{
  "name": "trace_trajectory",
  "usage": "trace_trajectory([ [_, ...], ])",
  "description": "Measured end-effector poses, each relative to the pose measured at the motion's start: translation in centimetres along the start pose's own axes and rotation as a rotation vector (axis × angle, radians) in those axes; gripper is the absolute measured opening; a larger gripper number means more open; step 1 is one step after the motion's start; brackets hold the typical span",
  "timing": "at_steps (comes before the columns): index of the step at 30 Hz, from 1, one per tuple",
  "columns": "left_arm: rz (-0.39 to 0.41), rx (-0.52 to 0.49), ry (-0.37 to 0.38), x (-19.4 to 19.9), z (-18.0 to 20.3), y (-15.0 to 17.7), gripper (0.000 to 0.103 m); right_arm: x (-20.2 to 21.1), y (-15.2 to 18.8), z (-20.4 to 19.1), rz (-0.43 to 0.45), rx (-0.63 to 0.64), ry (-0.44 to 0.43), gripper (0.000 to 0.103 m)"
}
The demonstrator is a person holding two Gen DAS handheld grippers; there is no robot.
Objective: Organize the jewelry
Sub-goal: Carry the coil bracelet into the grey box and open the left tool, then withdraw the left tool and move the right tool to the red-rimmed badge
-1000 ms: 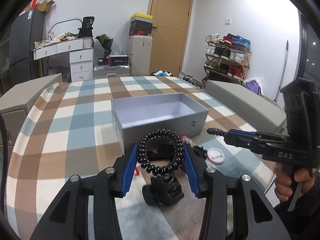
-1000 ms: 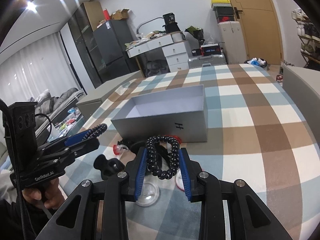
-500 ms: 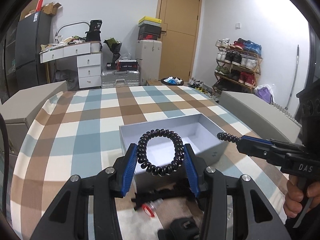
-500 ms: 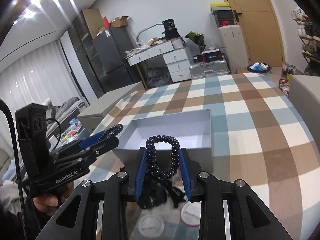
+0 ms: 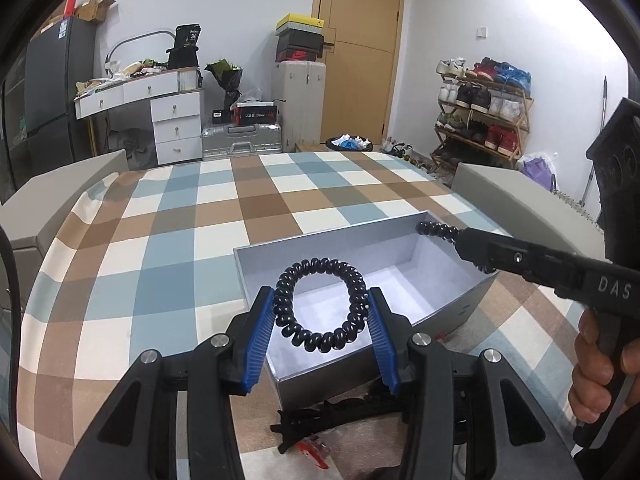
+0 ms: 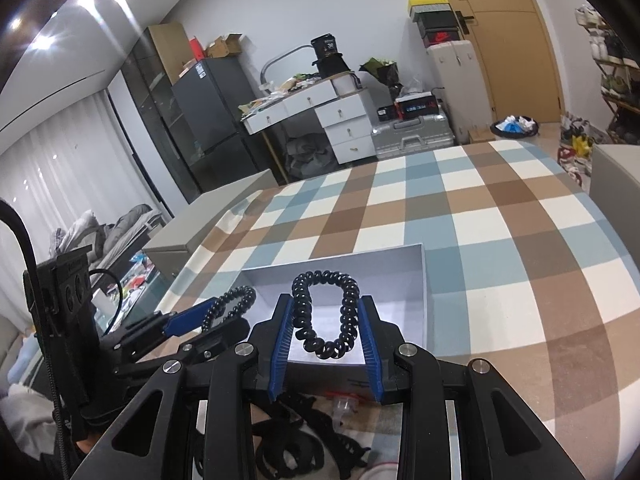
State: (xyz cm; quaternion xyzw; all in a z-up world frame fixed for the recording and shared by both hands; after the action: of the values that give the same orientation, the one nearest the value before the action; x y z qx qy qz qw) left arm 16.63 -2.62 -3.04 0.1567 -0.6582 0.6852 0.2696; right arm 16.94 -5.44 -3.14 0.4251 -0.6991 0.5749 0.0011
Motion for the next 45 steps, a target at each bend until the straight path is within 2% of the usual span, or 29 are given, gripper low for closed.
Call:
trace_trajectory([
  [5, 0.001, -0.013, -0.034, 0.0, -0.4, 0.0, 0.04, -0.4, 0.4, -0.2, -0.01, 0.004, 0.0, 0.031],
  [14, -0.004, -0.007, -0.03, -0.1, -0.5, -0.2, 0.04, -0.8, 0.5, -0.1, -0.016, 0.008, 0.002, 0.031],
  [17, -0.001, -0.004, -0.052, -0.1, -0.9, -0.2, 0.04, -0.9, 0.5, 0.0, -0.017, 0.007, 0.003, 0.034],
  [19, -0.002, 0.013, -0.039, -0.1, -1.0, -0.2, 0.04, -1.1, 0.6, 0.0, -0.021, 0.013, 0.004, 0.037],
  [24, -0.031, 0.022, 0.0, -0.1, -0.4, 0.0, 0.049, -0.8, 0.6, -0.4, -0.008, 0.036, -0.001, 0.045],
  [28, -0.026, 0.04, 0.03, 0.5, 0.0, -0.1, 0.067, 0.0, 0.2, -0.5, 0.018, 0.055, 0.003, 0.045],
  [32, -0.015, 0.053, 0.03, 1.3, 0.0, -0.2, 0.082, 0.5, 0.1, -0.6, 0.02, 0.065, 0.011, 0.047],
  [33, -0.01, 0.052, 0.025, 1.5, -0.1, -0.2, 0.082, 0.6, 0.1, -0.6, 0.02, 0.067, 0.011, 0.048],
  [36, -0.012, 0.059, 0.017, 1.9, -0.3, 0.1, 0.083, 1.0, 0.1, -0.4, 0.024, 0.062, 0.023, 0.058],
  [38, -0.018, 0.072, 0.007, 2.2, -0.6, 0.6, 0.084, 1.3, 0.4, -0.4, 0.014, 0.065, 0.025, 0.074],
  [39, -0.026, 0.08, 0.002, 2.3, -0.7, 0.8, 0.087, 1.5, 0.7, -0.5, 0.01, 0.073, 0.025, 0.079],
  [40, -0.033, 0.088, 0.0, 2.4, -0.8, 1.1, 0.094, 1.8, 1.1, -0.6, 0.005, 0.085, 0.031, 0.084],
  [41, -0.033, 0.091, 0.002, 2.6, -0.8, 1.4, 0.102, 2.1, 1.4, -0.8, 0.0, 0.102, 0.037, 0.084],
  [42, -0.022, 0.094, -0.006, 2.9, -0.9, 1.7, 0.102, 2.2, 1.7, -1.0, -0.004, 0.116, 0.041, 0.085],
  [43, -0.007, 0.088, -0.016, 3.3, -0.9, 1.9, 0.102, 2.5, 2.0, -1.2, -0.007, 0.136, 0.049, 0.09],
  [44, 0.0, 0.077, -0.023, 3.5, -0.8, 2.0, 0.102, 2.8, 2.3, -1.3, -0.006, 0.152, 0.058, 0.1],
  [45, 0.002, 0.066, -0.029, 3.7, -0.7, 2.1, 0.102, 3.3, 2.8, -1.5, -0.003, 0.164, 0.066, 0.102],
])
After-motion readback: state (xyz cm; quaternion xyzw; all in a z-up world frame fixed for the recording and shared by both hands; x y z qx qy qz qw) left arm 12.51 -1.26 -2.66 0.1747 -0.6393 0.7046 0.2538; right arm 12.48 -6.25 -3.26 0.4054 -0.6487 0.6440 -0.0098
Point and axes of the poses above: each gripper's, at about its wrist camera, not at the fingertips, and x roughly against the way its jaws point, z to its right, y to its underside, the point moved 9 cm from there along -x, roughly the way its jaws point
